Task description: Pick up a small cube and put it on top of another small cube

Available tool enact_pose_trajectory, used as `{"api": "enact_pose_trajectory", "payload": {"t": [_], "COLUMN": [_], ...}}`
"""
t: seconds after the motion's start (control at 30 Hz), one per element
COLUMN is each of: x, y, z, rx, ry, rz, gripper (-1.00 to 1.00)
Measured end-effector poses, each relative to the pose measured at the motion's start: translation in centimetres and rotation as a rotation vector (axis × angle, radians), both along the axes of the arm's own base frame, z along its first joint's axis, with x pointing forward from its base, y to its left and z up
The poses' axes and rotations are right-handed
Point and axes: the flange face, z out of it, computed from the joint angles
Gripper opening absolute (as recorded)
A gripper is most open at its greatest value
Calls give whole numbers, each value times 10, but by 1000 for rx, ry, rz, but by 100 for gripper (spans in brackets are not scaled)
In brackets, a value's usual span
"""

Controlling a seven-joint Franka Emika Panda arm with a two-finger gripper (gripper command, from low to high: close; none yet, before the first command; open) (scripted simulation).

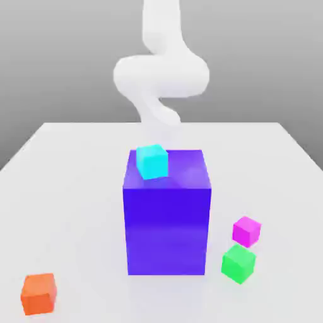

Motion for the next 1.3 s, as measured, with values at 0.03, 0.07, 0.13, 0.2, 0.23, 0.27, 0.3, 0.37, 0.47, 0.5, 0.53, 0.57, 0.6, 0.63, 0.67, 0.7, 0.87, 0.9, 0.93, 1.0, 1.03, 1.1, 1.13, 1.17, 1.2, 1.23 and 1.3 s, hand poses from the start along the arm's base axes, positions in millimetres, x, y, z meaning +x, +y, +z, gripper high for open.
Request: {"api": "enact_pose_trajectory", "payload": {"t": [0.03,0.07,0.13,0.2,0.23,0.27,0.3,0.37,0.47,0.5,0.53,0.57,0.6,0.63,0.67,0.7,0.87,0.9,0.93,1.0,1.03,1.1,1.13,1.17,1.2,1.23,1.3], "x": [11,21,33,38,38,35,31,18,-17,-32,-48,-64,-81,-96,-102,-107,-109,-110,-111,-111,-111,-111,-111,-111,-110,-110,-109], "y": [12,24,50,76,89,102,114,138,167,174,179,182,184,186,184,187,186,185,185,185,185,185,184,185,185,185,186], "z": [-25,-49,-99,-149,-174,-199,-224,-275,-351,-376,-398,-419,-438,-455,-467,-476,-518,-527,-533,-533,-533,-533,-536,-533,-528,-521,-505], "rx": [-3,-7,-19,-35,-45,-57,-70,-100,-159,-184,-208,-233,-258,-283,-292,-300,-300,-301,-302,-302,-302,-302,-303,-303,-302,-301,-300], "ry": [36,72,142,210,244,278,312,381,488,525,559,590,621,647,661,666,674,674,674,674,674,674,674,674,674,674,674], "rz": [36,70,139,206,239,273,307,375,482,519,553,586,616,648,657,673,674,673,672,672,672,672,672,672,673,674,674], "gripper": [0,0,0,0,0,0,0,0,0,0,0,0,0,0,0,0,0,0,-100,-100,-100,-100,-100,-100,-100,-100,-100]}}
